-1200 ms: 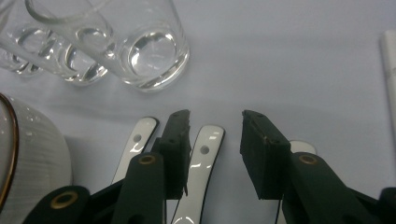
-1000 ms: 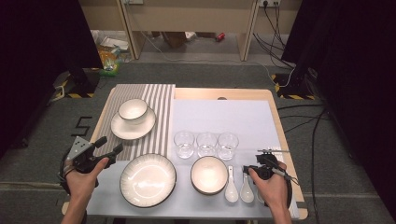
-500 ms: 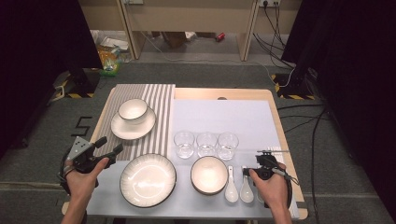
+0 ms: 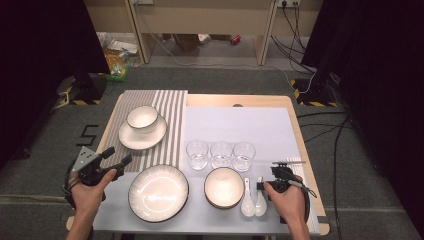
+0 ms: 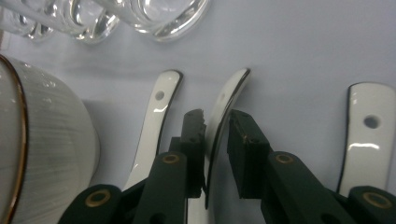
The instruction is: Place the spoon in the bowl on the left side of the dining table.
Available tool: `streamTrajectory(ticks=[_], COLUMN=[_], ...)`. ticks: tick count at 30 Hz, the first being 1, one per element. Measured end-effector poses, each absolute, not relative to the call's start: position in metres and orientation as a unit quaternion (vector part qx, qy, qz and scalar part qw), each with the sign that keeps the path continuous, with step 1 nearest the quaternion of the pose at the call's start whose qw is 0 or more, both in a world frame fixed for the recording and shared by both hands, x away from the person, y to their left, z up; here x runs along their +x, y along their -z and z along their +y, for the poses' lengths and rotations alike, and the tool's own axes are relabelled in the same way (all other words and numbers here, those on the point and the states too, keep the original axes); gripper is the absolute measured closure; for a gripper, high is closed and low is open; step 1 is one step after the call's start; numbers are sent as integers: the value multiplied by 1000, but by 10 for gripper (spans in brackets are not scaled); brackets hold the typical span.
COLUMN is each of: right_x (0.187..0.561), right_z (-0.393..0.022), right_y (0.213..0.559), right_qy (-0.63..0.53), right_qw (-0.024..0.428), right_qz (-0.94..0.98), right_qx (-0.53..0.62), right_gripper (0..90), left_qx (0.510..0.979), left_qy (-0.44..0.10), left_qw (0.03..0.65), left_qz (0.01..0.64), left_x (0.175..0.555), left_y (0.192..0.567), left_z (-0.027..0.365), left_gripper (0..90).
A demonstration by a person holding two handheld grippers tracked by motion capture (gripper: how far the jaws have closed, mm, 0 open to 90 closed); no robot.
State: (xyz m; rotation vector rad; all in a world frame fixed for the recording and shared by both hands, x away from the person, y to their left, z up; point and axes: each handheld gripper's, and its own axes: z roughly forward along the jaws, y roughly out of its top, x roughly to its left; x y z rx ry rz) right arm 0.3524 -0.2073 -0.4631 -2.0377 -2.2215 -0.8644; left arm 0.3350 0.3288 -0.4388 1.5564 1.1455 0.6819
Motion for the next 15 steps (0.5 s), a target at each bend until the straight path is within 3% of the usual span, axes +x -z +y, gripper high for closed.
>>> streamTrajectory(ticks=[15], right_x=[353], right_z=[-204], right_y=[466], right_qy=[280], right_qw=[25], right_qz=[-700], right_qx=[-656], right_gripper=[860], left_qx=[649], left_qy=[-284], left_qw=[518], left_qz=[480], left_x=[335], left_y=[440], left_z=[330], left_gripper=[244])
